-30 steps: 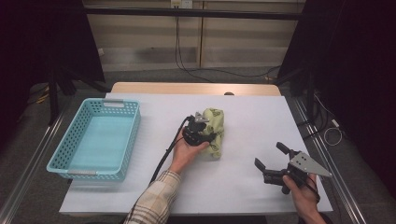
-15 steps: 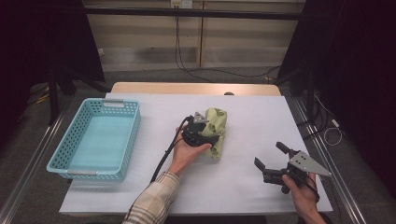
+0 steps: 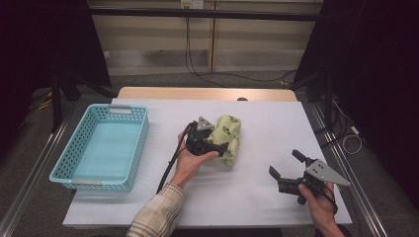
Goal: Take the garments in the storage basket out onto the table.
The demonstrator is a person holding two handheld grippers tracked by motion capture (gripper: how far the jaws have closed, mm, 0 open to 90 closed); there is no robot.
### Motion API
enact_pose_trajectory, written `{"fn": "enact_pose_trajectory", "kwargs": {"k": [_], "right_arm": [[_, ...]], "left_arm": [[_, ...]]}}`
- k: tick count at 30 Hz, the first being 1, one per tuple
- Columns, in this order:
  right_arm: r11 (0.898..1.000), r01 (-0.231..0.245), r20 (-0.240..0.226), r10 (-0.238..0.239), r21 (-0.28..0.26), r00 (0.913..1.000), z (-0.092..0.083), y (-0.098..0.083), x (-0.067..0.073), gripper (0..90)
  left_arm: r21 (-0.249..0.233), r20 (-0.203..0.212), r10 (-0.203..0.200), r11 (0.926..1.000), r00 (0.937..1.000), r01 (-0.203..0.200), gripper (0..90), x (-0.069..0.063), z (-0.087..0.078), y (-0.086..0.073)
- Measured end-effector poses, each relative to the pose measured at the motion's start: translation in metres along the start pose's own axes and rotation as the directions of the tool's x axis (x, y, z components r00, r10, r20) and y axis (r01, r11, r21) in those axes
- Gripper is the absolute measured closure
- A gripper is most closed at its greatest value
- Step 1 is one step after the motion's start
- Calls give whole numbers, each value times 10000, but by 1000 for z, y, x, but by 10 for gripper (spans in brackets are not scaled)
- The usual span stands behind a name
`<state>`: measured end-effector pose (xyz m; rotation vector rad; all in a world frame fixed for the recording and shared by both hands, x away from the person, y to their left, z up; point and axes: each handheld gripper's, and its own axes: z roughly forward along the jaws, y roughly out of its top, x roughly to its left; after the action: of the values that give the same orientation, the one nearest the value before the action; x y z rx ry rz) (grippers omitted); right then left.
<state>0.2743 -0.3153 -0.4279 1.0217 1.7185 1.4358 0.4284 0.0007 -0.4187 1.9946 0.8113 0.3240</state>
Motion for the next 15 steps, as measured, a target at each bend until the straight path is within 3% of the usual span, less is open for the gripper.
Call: {"fn": "enact_pose_trajectory", "kwargs": {"k": [5,9,13,14,15], "right_arm": [[10000,38,-3,-38,-26,10000,0,0,0,0],[10000,22,17,-22,-17,10000,2,0,0,0],[10000,-5,4,5,-39,10000,3,1,1,0],[10000,20,3,-20,-16,10000,3,1,2,1],[10000,20,3,-20,-16,10000,3,1,2,1]], "left_arm": [[-545,254,-144,9984,9996,157,42,4,-14,-3],[-819,-278,-2,9966,9996,-21,41,6,-27,-5],[-1393,-385,-507,9892,9980,449,41,11,-39,-7],[-1400,-702,-534,9892,9961,431,41,11,-43,-7],[-1400,-702,-534,9892,9961,431,38,11,-43,-7]]}}
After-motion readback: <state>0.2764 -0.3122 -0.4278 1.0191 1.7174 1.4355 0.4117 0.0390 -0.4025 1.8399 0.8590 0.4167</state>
